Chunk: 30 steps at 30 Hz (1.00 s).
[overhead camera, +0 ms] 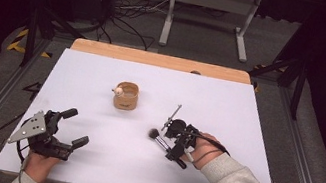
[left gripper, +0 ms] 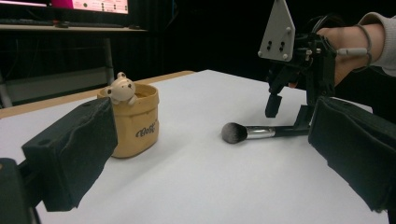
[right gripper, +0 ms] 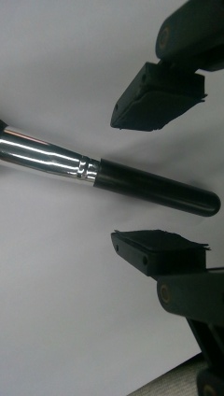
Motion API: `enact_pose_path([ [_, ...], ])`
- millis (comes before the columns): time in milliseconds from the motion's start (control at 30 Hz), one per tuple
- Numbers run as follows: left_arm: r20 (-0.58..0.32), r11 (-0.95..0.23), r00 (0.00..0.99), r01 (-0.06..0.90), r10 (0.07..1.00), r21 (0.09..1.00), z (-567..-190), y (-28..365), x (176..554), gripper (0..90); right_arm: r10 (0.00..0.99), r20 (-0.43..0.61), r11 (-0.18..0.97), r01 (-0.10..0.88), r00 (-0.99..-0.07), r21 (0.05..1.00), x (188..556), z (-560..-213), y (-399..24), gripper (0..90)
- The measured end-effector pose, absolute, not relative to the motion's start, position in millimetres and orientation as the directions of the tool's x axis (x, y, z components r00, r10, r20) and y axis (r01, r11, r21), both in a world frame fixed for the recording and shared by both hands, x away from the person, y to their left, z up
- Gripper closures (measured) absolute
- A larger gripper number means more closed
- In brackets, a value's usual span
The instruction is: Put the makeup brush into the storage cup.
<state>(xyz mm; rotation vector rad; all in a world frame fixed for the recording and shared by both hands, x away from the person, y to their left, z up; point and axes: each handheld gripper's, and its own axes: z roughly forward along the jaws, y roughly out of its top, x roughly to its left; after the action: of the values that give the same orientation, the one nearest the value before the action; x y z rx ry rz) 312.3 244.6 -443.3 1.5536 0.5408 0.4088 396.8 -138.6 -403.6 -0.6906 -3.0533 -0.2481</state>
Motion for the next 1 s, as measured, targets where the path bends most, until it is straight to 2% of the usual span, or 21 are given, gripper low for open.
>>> enact_pose_path([
  [367,-0.071,-0.008,0.832,0.09,0.551,0.996,-444,243,313,1.5,0.444,0.054,0.888,0.447,-0.894,0.108,397,-415,-139,48.7],
  [400,-0.077,-0.002,0.836,0.094,0.544,0.996,-445,242,313,1.4,0.443,0.054,0.889,0.446,-0.895,0.099,396,-417,-138,52.5],
  [500,-0.075,-0.007,0.837,0.094,0.542,0.996,-445,241,313,1.4,0.457,0.047,0.883,0.459,-0.888,0.092,396,-417,-138,55.7],
  [667,-0.075,-0.007,0.84,0.094,0.538,0.996,-444,241,312,1.4,0.47,0.05,0.878,0.472,-0.881,0.076,397,-418,-139,56.9],
  [1000,-0.068,-0.016,0.845,0.091,0.53,0.996,-444,239,313,1.5,0.484,0.03,0.873,0.485,-0.875,0.056,394,-419,-135,69.3],
])
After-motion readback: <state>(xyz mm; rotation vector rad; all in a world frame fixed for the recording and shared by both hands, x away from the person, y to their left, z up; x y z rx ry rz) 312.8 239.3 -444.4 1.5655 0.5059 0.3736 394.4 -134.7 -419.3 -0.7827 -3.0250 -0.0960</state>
